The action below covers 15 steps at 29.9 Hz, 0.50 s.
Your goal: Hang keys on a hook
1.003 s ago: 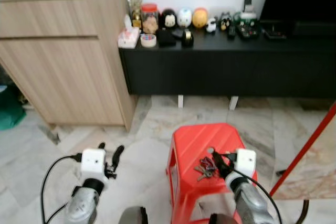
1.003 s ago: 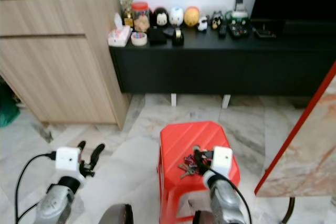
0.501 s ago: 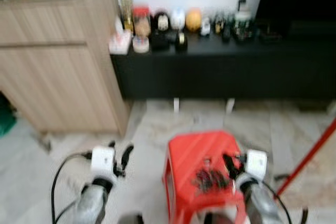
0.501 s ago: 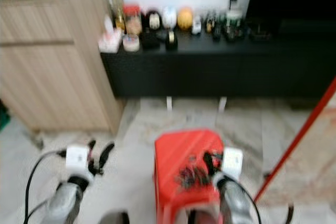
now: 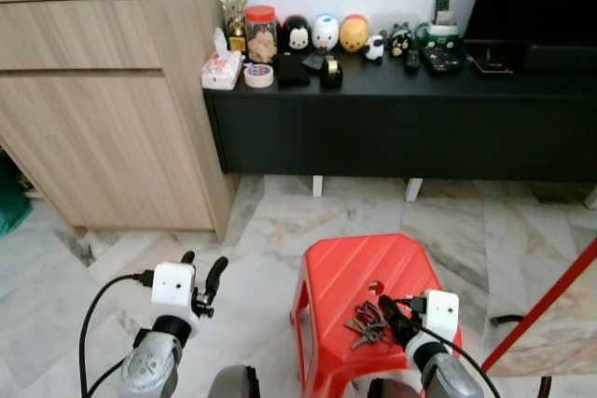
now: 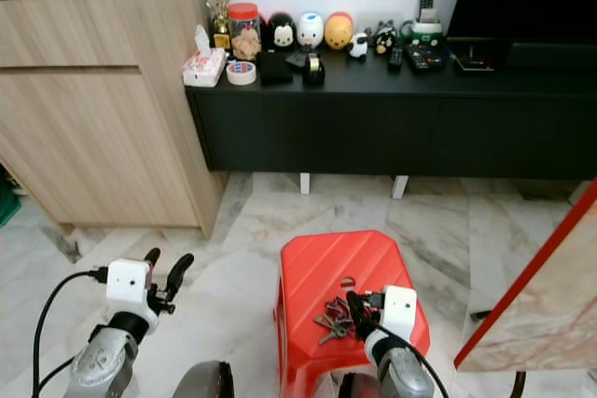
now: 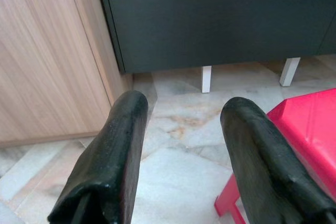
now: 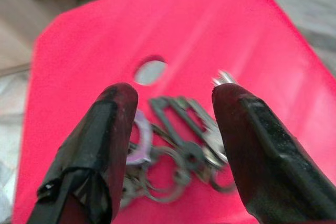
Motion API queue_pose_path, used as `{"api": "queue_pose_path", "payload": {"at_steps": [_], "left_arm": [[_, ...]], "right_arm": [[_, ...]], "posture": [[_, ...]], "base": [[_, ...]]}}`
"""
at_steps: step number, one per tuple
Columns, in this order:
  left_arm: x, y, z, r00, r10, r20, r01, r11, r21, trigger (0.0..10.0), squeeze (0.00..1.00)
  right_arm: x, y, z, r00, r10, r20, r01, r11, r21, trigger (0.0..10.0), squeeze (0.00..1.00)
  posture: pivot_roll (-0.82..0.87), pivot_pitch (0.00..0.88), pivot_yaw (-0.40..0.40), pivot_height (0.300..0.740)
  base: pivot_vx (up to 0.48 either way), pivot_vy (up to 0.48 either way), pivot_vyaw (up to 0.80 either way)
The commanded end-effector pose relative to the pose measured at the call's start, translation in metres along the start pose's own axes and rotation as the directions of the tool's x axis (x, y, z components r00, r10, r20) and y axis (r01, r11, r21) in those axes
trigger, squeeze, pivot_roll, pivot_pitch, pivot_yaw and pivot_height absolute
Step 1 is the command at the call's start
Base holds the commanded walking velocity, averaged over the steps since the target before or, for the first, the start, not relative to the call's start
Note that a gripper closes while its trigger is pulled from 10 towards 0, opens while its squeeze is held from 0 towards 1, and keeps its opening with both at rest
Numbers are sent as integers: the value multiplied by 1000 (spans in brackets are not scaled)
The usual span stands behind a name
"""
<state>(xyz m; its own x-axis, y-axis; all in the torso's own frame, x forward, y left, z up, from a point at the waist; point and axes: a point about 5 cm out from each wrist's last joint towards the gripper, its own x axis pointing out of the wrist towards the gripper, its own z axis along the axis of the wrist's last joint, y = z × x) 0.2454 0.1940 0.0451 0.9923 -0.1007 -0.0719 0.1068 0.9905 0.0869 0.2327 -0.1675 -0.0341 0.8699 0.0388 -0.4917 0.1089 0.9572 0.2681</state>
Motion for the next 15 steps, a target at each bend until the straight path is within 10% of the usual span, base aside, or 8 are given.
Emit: {"api": "queue_pose_path", "payload": {"at_steps": [1,15], "left_arm": [[-1,3,-1,1000,8,-7,-7,1000,17,10000,0],[-1,3,-3,1000,15,-7,-15,1000,19,10000,0]], "right_arm": [[-1,-2,3,1000,-20,11,19,999,49,10000,0],[-5,-16,-21,980,-85,-177,97,993,61,10000,0]], "posture": [[28,0,-15,612],[37,0,-24,612]], "base": [[0,0,0],[0,0,0]]}}
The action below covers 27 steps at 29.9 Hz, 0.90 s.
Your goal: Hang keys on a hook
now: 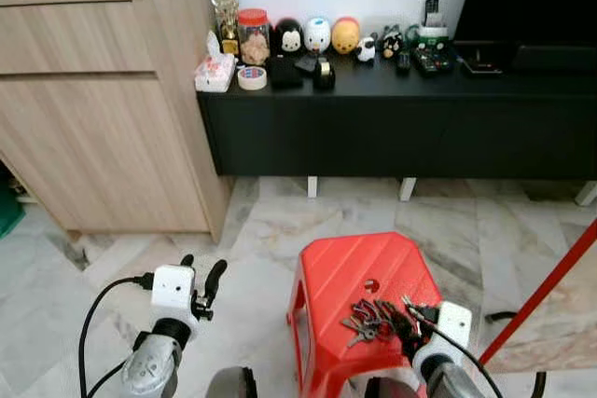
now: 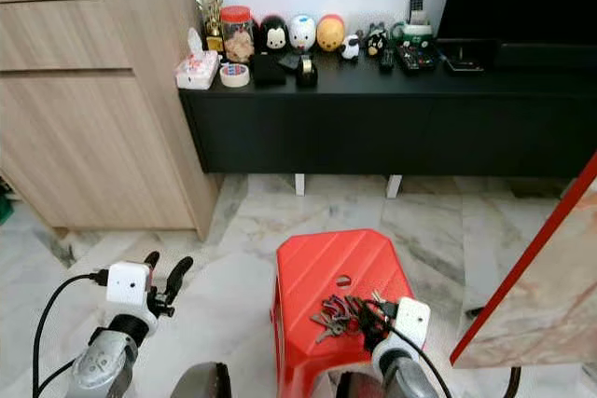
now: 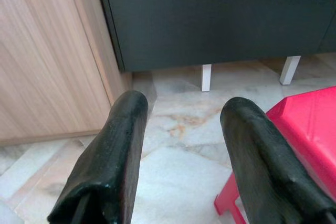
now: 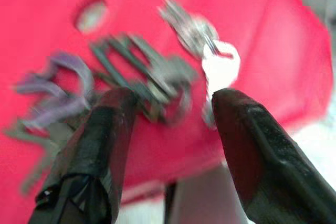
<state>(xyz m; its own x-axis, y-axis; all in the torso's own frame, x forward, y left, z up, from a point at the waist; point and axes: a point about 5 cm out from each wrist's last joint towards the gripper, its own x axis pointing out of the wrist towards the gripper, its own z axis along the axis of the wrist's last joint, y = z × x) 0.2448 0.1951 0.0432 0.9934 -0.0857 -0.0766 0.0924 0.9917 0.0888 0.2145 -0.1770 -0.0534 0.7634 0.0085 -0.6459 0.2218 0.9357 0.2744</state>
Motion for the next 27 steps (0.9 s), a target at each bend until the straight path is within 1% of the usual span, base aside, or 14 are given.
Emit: {"api": "queue_pose_path", "payload": {"at_steps": [1,3,10,20,21,22,23,24,27], "left_arm": [[0,2,-1,1000,1,-1,-1,1000,19,10000,0],[0,3,-1,1000,4,-1,-4,1000,21,10000,0],[0,3,-1,1000,4,-2,-4,1000,23,10000,0],[0,3,-1,1000,10,0,-10,1000,27,10000,0],[-1,3,-1,1000,11,0,-11,1000,28,10000,0],[-1,4,-1,1000,11,0,-11,1000,28,10000,0],[-1,4,-1,1000,11,0,-11,1000,28,10000,0],[-1,4,-1,1000,12,0,-12,1000,29,10000,0],[-1,4,-1,1000,13,0,-13,999,29,10000,0]], "right_arm": [[2,0,1,1000,-6,-11,6,1000,3,10000,0],[4,-1,3,1000,-18,-13,18,1000,20,10000,0],[7,-1,5,999,-19,-27,20,1000,13,10000,0],[10,3,3,998,15,-58,-14,1000,19,10000,0],[10,4,3,998,18,-60,-16,1000,19,4824,0],[10,4,3,998,20,-60,-18,1000,19,1686,0],[10,4,3,998,20,-60,-18,1000,19,1686,0],[10,5,3,998,22,-61,-21,1000,20,0,0],[11,6,2,998,26,-64,-25,999,20,0,0]], "posture": [[37,0,-24,612],[35,0,-24,612],[36,0,-25,612],[43,0,-27,612],[44,0,-27,612],[44,0,-27,612],[44,0,-27,612],[44,0,-27,612],[45,0,-27,612]], "base": [[0,0,0],[0,0,0],[0,0,0],[0,0,0],[0,0,0],[0,0,0],[0,0,0],[0,0,0],[0,0,0]]}}
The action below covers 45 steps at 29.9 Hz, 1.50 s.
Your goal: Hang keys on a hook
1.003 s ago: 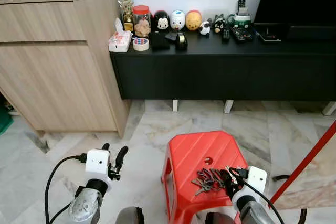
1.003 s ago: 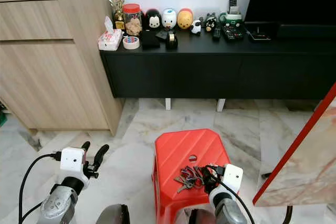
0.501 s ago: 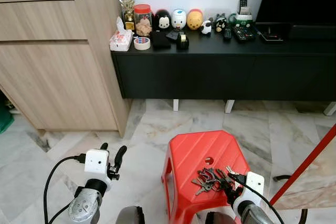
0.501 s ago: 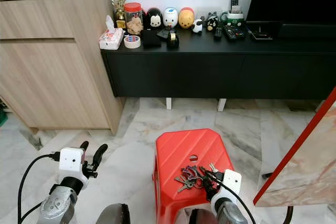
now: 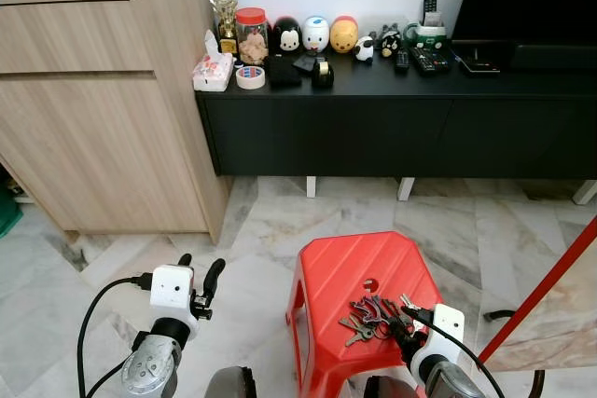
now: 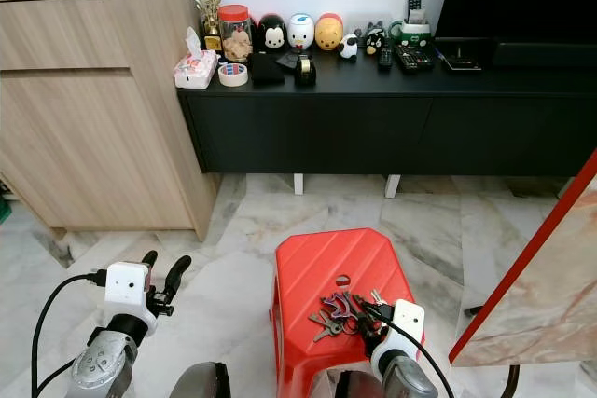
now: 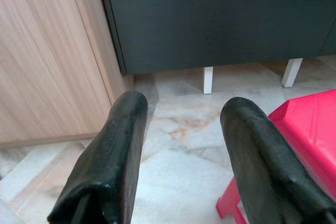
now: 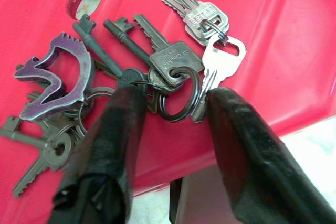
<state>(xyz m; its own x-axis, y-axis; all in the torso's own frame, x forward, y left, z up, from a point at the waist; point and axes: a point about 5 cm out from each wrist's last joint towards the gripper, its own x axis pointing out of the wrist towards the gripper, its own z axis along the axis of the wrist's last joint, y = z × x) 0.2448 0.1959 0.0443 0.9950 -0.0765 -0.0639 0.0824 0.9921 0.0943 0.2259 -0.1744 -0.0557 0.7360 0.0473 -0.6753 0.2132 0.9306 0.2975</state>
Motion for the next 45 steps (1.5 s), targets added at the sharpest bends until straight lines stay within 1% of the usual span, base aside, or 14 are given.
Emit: {"api": "queue_pose_path", "payload": {"at_steps": [1,5,14,18,23,25,26,27,30,34,39,43,44,45], "left_arm": [[-1,3,-2,1000,3,-11,-3,1000,24,10000,0],[-1,3,-1,1000,3,-11,-3,1000,24,10000,0],[0,3,-1,1000,2,-9,-2,1000,23,10000,0],[0,3,-1,1000,3,-8,-2,1000,24,10000,0],[0,3,-1,1000,5,-8,-4,1000,24,10000,0],[0,3,-1,1000,5,-7,-5,1000,25,10000,0],[0,4,-1,1000,5,-7,-5,1000,24,10000,0],[0,4,-1,1000,5,-7,-5,1000,24,10000,0],[0,3,-1,1000,5,-8,-4,1000,23,10000,0],[0,3,-1,1000,4,-8,-4,1000,23,10000,0],[1,1,-2,1000,4,-10,-4,1000,21,10000,0],[0,1,-3,1000,7,-13,-6,1000,22,10000,0],[0,2,-5,1000,12,-21,-11,1000,25,10000,0],[0,3,-6,1000,15,-24,-14,1000,24,10000,0]], "right_arm": [[1,2,-3,1000,6,-15,-6,1000,6,0,0],[1,2,-4,1000,6,-20,-6,1000,6,0,0],[1,-1,-17,997,-19,-81,19,1000,3,0,0],[-2,-2,-29,993,-34,-115,34,999,-6,0,0],[-3,-4,-30,992,-47,-118,43,998,-37,0,0],[-3,-5,-27,994,-52,-99,48,998,-48,0,0],[-2,-5,-23,996,-52,-67,48,997,-66,0,0],[-2,-5,-21,997,-51,-57,47,996,-71,0,0],[-1,-5,-15,999,-48,-8,48,996,-74,0,0],[-1,-6,-14,999,-51,2,51,996,-73,0,0],[-2,-8,-10,997,-58,44,63,988,-138,0,0],[-2,-9,-7,995,-67,74,77,987,-140,0,0],[-5,-21,-1,992,-81,99,94,986,-139,0,0],[-7,-29,3,990,-87,109,102,985,-140,0,0]], "posture": [[45,0,-27,612],[45,0,-27,612],[46,0,-30,612],[46,0,-29,612],[48,0,-30,612],[48,0,-30,612],[47,0,-31,612],[46,0,-31,612],[44,0,-32,612],[43,0,-32,612],[41,0,-35,612],[44,0,-38,612],[46,0,-39,612],[46,0,-39,612]], "base": [[0,0,0],[0,0,0],[0,0,0],[0,0,0],[0,0,0],[0,0,0],[0,0,0],[0,0,0],[0,0,0],[0,0,0],[0,0,0],[0,0,0],[0,0,0],[0,0,0]]}}
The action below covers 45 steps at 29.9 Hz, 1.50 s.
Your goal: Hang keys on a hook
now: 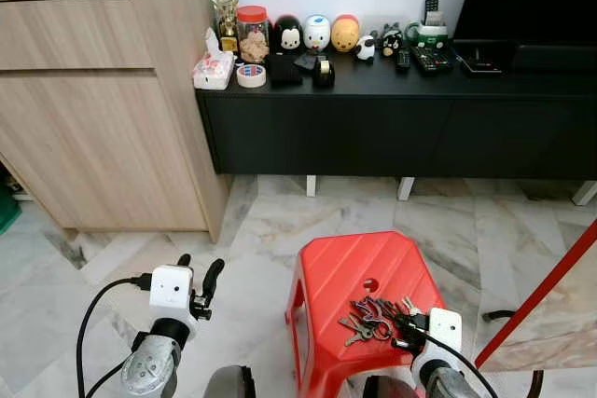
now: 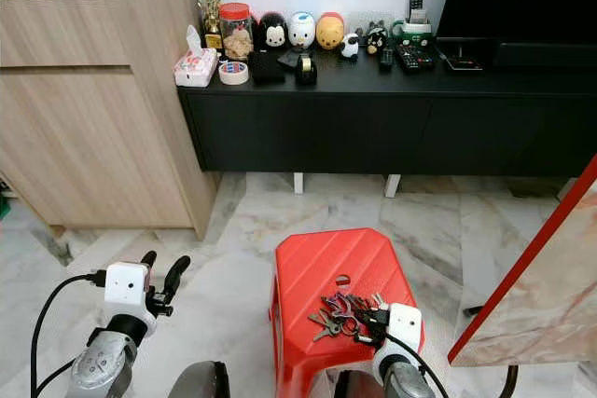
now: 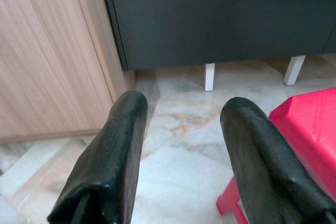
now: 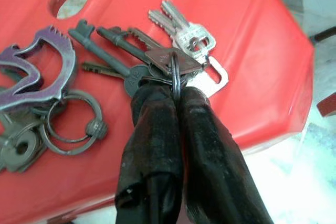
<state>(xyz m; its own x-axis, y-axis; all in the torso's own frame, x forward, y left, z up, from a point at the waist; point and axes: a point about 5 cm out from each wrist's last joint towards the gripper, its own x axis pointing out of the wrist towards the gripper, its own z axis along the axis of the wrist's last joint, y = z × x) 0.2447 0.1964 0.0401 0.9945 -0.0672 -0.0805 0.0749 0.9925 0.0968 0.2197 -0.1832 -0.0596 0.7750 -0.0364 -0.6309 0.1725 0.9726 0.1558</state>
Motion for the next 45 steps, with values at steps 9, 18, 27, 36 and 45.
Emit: {"api": "queue_pose_path", "payload": {"at_steps": [9,18,27,36,45], "left_arm": [[-4,4,-9,999,22,-34,-21,999,25,10000,0],[-5,4,-13,999,23,-44,-22,999,30,10000,0],[-8,6,-20,997,31,-70,-29,999,37,10000,0],[-21,6,-47,983,45,-178,-39,999,37,10000,0],[-23,6,-53,980,45,-195,-38,999,37,10000,0]], "right_arm": [[3,10,51,946,119,301,-103,992,-69,2902,0],[6,32,69,914,201,352,-174,979,-106,10000,0],[2,30,84,880,172,443,-134,984,-115,10000,0],[-6,25,93,852,129,507,-82,990,-114,10000,0],[-4,28,86,887,114,448,-77,992,-100,10000,0]], "posture": [[44,0,-45,612],[44,0,-47,612],[43,0,-46,612],[33,0,-44,642],[39,0,-47,697]], "base": [[0,0,0],[0,0,0],[0,0,0],[0,0,0],[0,0,0]]}}
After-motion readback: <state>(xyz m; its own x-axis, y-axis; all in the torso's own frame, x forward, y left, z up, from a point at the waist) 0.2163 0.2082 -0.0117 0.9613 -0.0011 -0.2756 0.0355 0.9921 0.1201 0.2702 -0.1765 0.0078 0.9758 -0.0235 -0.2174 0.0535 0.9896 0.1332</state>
